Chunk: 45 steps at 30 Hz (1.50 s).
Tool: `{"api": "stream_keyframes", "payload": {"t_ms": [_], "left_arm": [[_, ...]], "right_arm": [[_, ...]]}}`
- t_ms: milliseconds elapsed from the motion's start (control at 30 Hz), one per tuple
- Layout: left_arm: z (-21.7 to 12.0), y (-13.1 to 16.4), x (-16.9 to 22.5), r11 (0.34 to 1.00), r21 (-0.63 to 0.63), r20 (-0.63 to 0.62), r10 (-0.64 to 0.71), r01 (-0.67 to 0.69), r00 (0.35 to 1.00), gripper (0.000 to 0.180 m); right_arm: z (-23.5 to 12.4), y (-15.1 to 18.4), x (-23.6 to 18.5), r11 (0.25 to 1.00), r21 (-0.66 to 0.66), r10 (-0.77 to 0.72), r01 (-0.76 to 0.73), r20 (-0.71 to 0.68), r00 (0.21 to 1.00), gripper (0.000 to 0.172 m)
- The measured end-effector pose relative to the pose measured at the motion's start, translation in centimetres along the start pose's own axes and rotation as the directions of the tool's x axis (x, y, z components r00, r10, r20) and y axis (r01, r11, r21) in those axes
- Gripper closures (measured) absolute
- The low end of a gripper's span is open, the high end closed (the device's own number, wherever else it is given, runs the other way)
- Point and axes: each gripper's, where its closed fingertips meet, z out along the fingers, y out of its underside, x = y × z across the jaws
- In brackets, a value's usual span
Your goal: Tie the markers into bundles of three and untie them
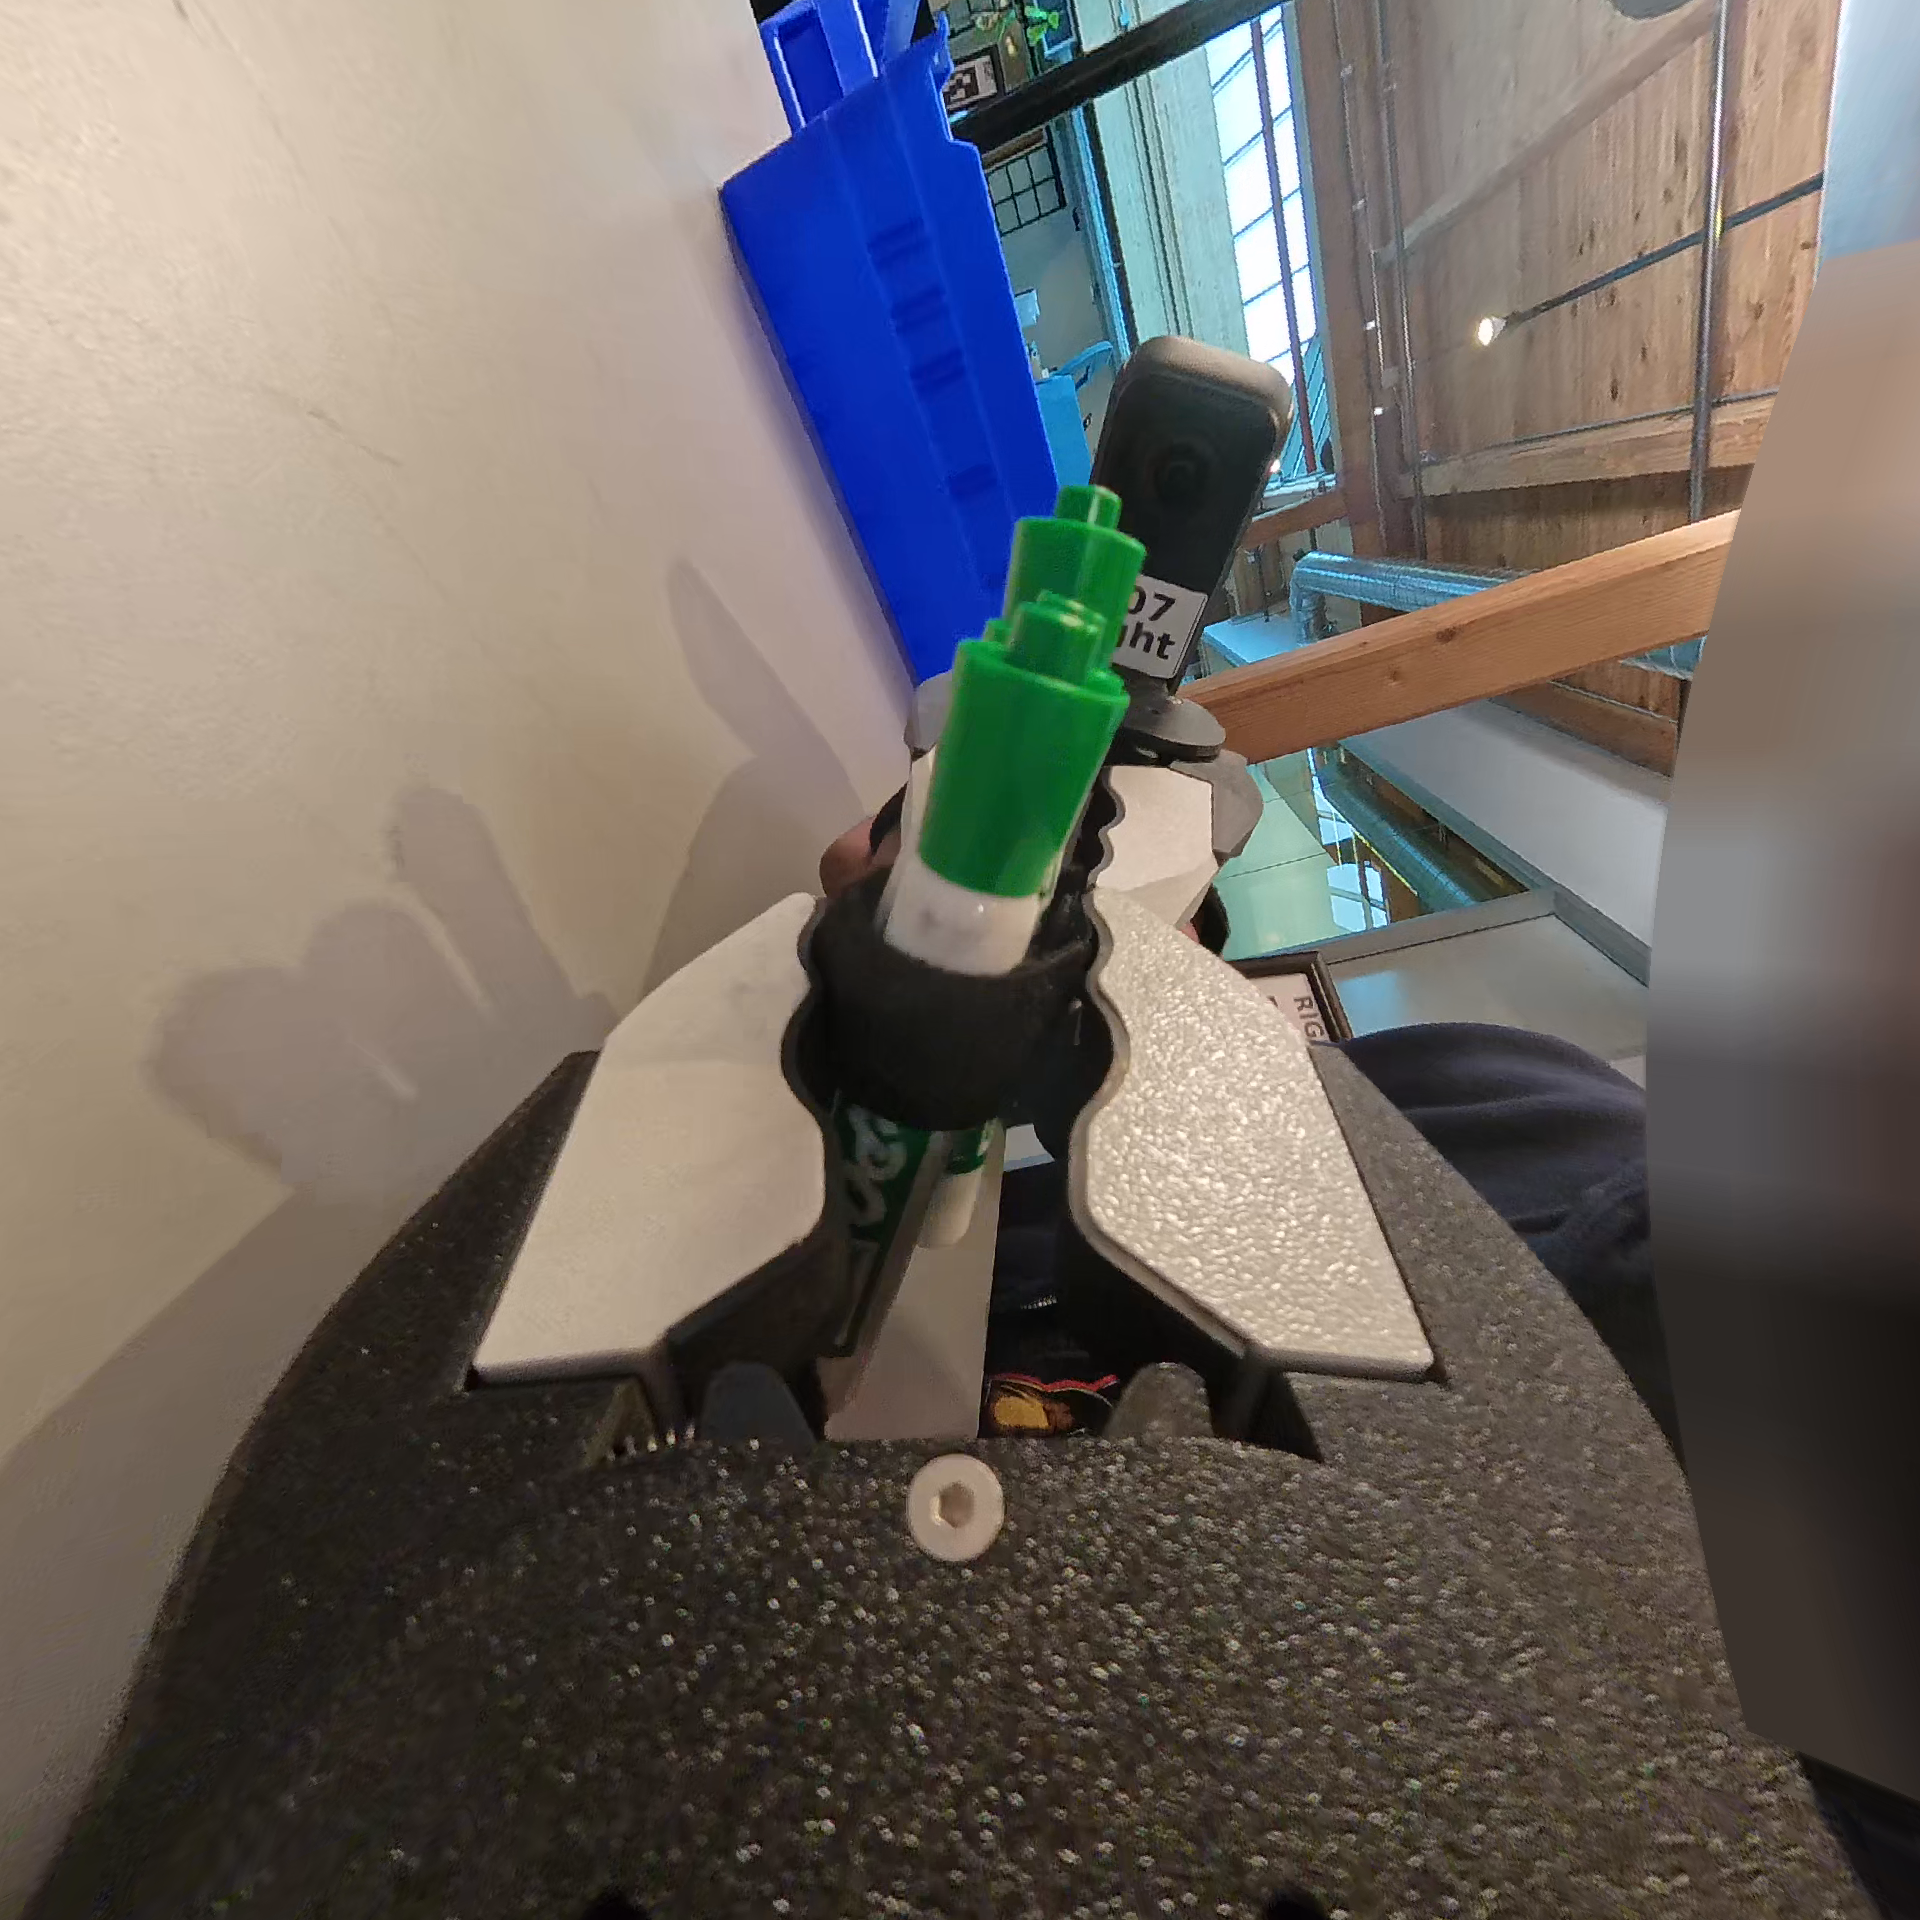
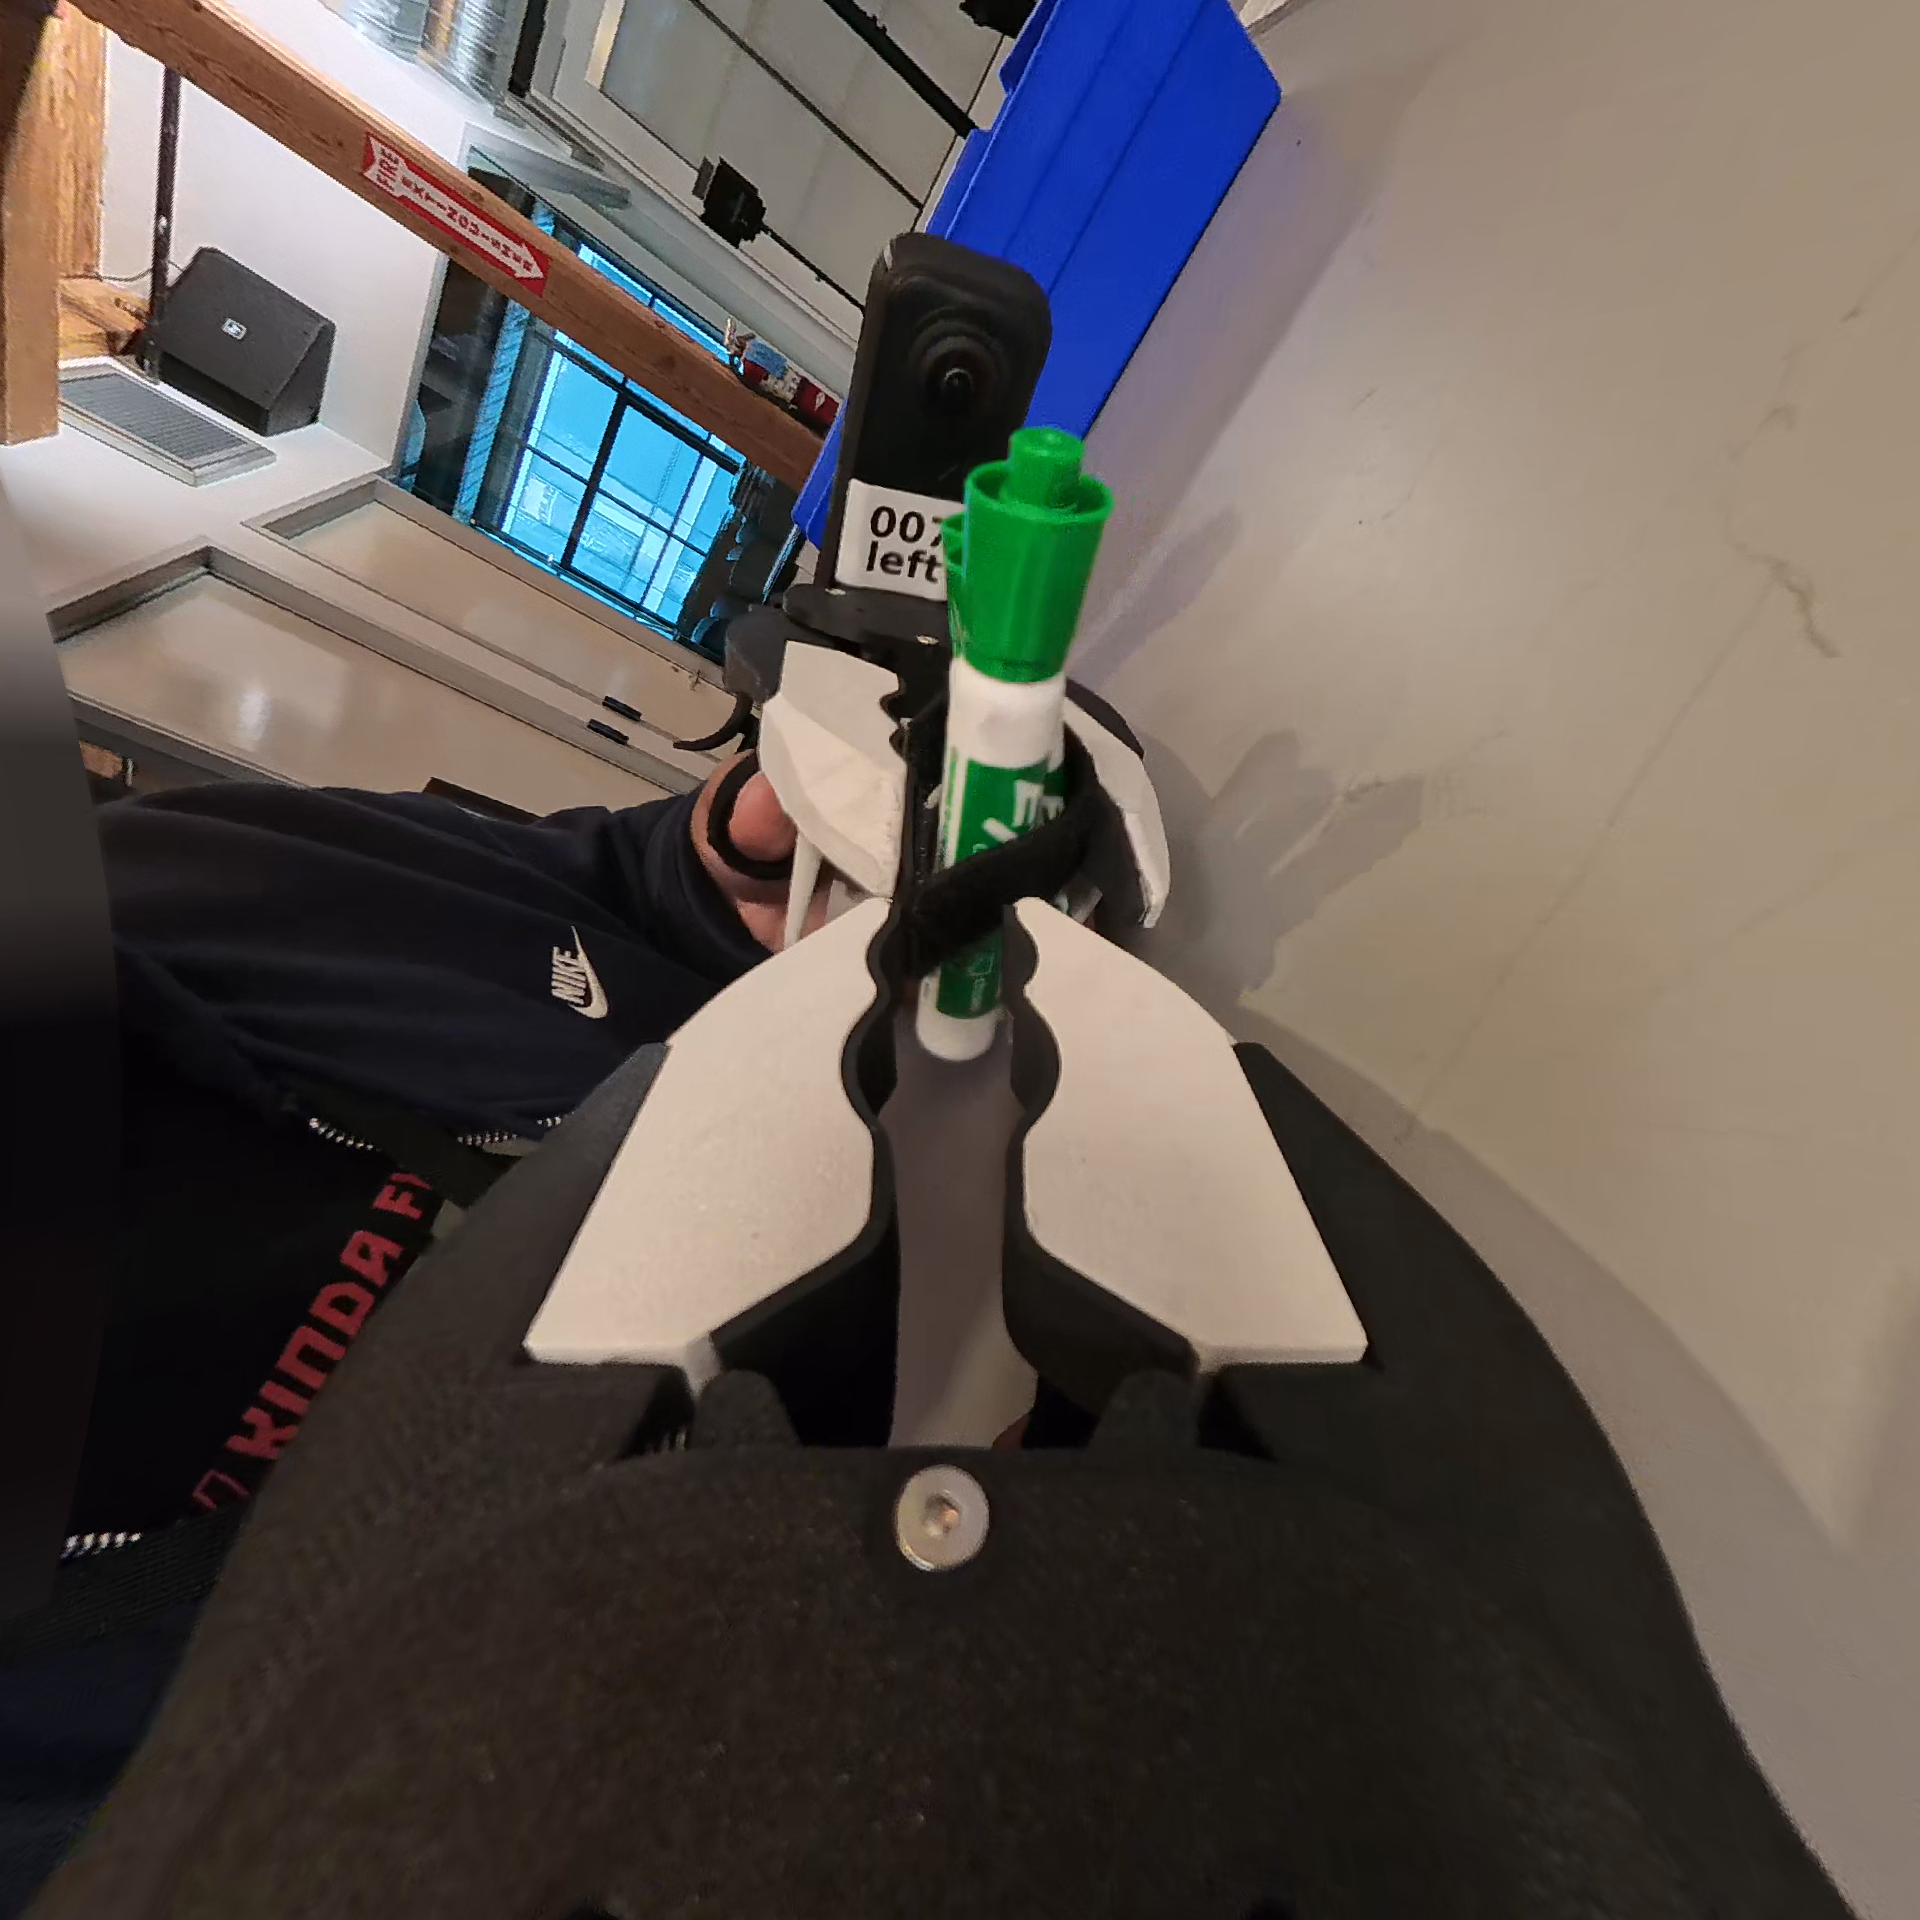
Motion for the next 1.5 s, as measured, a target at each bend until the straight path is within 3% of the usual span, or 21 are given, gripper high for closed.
{"api": "stream_keyframes", "payload": {"t_ms": [267, 500, 933, 1267, 1400, 1500], "left_arm": [[0.1, -0.1, -1.4, 0.998, 0.063, 0.135, -0.016, 0.007, 0.991, 0.141], [-0.2, -0.5, -1.7, 0.993, 0.115, 0.171, -0.013, -0.007, 0.985, 0.150], [-0.5, -1.3, -1.9, 0.980, 0.200, 0.184, -0.056, 0.018, 0.981, 0.141], [-1.1, -1.5, -1.7, 0.984, 0.174, 0.152, -0.050, 0.023, 0.987, 0.133], [-1.6, -1.1, -1.7, 0.993, 0.118, 0.165, 0.005, -0.025, 0.986, 0.128], [-2.3, -0.9, -1.9, 0.991, 0.035, 0.201, 0.119, -0.129, 0.972, 0.122]], "right_arm": [[0.7, 0.5, 1.1, 1.000, -0.005, -0.015, 0.014, -0.082, 0.997, 0.157], [0.7, -0.1, 1.5, 0.999, 0.040, 0.039, -0.035, -0.091, 0.995, 0.148], [1.0, -0.9, 1.6, 0.995, 0.102, -0.006, 0.019, -0.129, 0.992, 0.168], [0.9, -1.1, 1.8, 0.996, 0.079, -0.033, 0.044, -0.136, 0.990, 0.169], [0.9, -1.0, 2.1, 0.998, 0.060, -0.027, 0.035, -0.127, 0.992, 0.169], [0.9, -1.0, 2.3, 0.999, 0.037, -0.034, 0.039, -0.136, 0.990, 0.169]]}}
